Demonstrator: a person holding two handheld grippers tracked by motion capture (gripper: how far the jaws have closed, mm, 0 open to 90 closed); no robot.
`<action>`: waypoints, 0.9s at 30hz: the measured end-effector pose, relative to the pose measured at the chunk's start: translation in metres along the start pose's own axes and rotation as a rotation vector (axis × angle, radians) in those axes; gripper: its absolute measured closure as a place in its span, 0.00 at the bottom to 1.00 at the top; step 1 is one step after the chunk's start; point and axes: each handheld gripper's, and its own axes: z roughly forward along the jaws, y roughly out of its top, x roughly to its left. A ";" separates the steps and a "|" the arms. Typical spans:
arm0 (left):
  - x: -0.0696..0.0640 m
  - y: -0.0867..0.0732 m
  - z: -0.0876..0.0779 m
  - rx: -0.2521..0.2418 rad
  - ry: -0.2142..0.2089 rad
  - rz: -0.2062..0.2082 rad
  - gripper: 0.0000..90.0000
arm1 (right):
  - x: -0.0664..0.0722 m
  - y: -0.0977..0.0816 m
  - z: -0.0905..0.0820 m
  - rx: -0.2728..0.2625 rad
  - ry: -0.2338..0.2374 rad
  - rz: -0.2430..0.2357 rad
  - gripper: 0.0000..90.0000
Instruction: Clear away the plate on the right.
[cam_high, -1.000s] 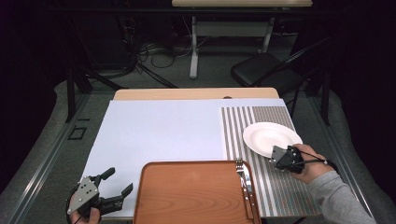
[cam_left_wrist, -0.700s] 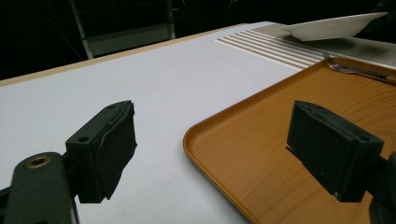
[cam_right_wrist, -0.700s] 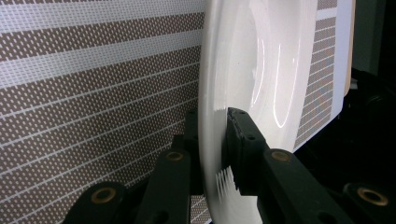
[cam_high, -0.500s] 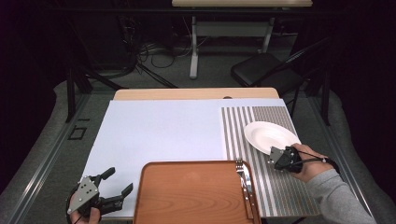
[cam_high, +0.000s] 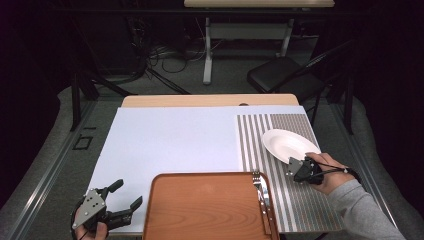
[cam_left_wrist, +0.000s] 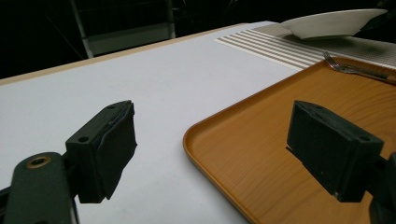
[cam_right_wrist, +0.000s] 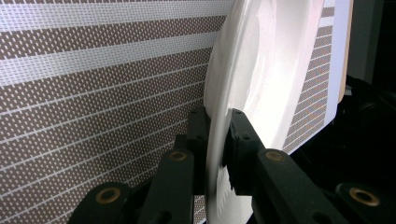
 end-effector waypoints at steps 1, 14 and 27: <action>0.000 0.000 0.000 0.000 0.000 -0.001 0.17 | 0.000 0.000 0.000 0.000 0.002 -0.002 0.90; 0.000 0.000 0.001 0.004 -0.002 -0.004 0.17 | -0.003 -0.002 -0.001 -0.024 0.008 0.029 0.91; 0.000 0.000 0.001 0.006 0.000 -0.002 0.17 | 0.006 0.000 -0.018 -0.072 -0.036 0.010 0.91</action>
